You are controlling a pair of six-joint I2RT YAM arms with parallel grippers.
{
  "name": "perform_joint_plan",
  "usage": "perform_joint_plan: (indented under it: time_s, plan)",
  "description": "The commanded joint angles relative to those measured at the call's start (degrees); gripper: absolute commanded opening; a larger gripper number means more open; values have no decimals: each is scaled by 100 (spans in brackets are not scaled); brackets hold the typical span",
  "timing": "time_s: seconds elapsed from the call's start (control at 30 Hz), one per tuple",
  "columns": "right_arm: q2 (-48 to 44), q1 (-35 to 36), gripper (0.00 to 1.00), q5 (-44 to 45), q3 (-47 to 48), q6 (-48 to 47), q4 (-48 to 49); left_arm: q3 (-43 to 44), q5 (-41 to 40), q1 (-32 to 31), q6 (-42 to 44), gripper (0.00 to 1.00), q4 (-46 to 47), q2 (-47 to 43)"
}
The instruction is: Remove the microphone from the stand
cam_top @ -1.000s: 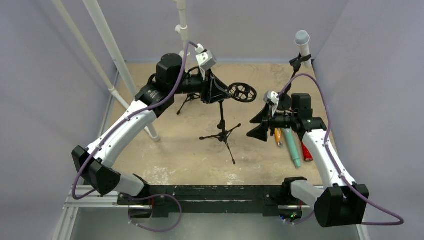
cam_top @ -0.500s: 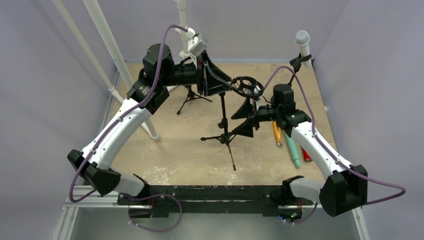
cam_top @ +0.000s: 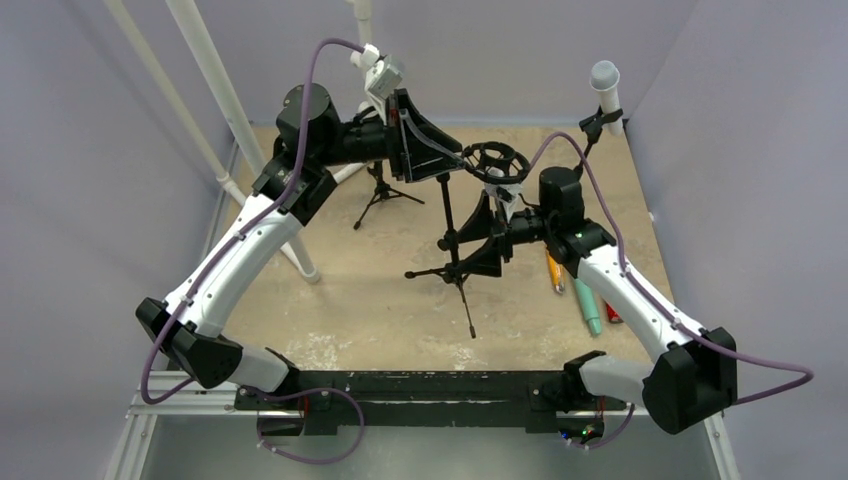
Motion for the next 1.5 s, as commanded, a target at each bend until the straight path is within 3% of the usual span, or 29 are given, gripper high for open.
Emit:
perform_joint_plan:
  time_s: [0.0, 0.2, 0.43, 0.57, 0.67, 0.7, 0.73, 0.83, 0.9, 0.93, 1.17, 1.47]
  plan:
    - [133, 244, 69, -198, 160, 303, 476, 74, -20, 4, -313, 0, 611, 13]
    - [219, 353, 60, -249, 111, 509, 609, -32, -38, 35, -542, 0, 877, 75]
    - [117, 356, 30, -200, 73, 392, 501, -134, -21, 113, -565, 0, 943, 28]
    - [-2, 354, 4, -72, 79, 227, 266, -253, -36, 204, -544, 0, 970, -30]
    - [-139, 355, 0, 95, 65, 247, 225, -298, -85, 292, -404, 0, 835, -59]
    - [-155, 358, 0, 139, 106, 257, 174, -294, -90, 322, -342, 4, 762, -52]
    - [-166, 355, 0, 211, 167, 274, 104, -286, -103, 354, -269, 16, 699, -64]
    - [-176, 355, 0, 468, 448, 295, -147, -211, -293, 383, 161, 66, 288, -107]
    - [-145, 359, 0, 739, 683, 276, -394, -158, -545, 390, 527, 93, -204, -192]
    - [-137, 360, 0, 844, 811, 254, -516, -117, -641, 394, 710, 99, -394, -223]
    - [97, 357, 0, 1496, 1809, 512, -1088, -29, -1553, 426, 1523, 100, -1587, -618]
    - [505, 358, 0, 1974, 2840, 998, -1502, -263, -1560, 264, 1591, 92, -1937, -851]
